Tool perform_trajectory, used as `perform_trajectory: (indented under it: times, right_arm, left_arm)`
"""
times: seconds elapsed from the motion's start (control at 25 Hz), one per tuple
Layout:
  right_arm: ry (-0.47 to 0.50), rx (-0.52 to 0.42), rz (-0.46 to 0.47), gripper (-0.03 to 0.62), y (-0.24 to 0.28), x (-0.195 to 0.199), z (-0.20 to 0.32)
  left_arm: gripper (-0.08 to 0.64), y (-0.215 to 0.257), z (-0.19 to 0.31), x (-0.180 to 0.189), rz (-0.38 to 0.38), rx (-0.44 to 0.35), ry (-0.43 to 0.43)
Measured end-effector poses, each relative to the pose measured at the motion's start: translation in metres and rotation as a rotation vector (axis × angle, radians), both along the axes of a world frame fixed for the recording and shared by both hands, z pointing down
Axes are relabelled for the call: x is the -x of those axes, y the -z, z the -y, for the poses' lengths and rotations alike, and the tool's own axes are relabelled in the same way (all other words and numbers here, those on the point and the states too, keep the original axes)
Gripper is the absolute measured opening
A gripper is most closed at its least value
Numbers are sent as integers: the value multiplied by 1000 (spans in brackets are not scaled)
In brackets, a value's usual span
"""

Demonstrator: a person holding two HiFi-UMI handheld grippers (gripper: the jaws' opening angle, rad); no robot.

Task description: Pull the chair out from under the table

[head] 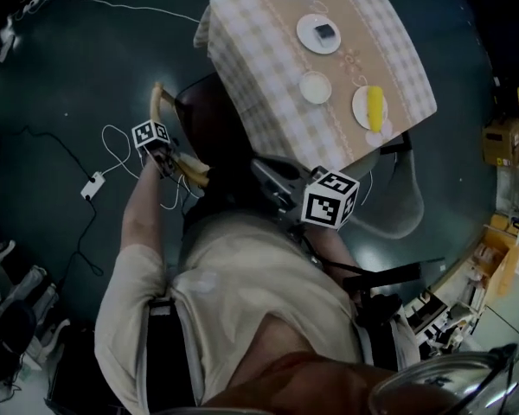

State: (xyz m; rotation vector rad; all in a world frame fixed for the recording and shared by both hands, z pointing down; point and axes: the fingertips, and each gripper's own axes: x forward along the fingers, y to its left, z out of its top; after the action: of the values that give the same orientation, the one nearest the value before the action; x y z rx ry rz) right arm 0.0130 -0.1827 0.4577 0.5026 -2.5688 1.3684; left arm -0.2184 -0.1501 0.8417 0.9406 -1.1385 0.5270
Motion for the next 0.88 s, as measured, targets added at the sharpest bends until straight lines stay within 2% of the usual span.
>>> perform_trajectory:
  times: [0.16,0.88]
  right_arm:
    - [-10,22,-17,8,-8,-2,-6]
    - [45,16,-38,8,-5,20,-14]
  left_arm:
    - [121,-1,2,4,9,-12,-13]
    - [115,3,-4,37,40,-35,9]
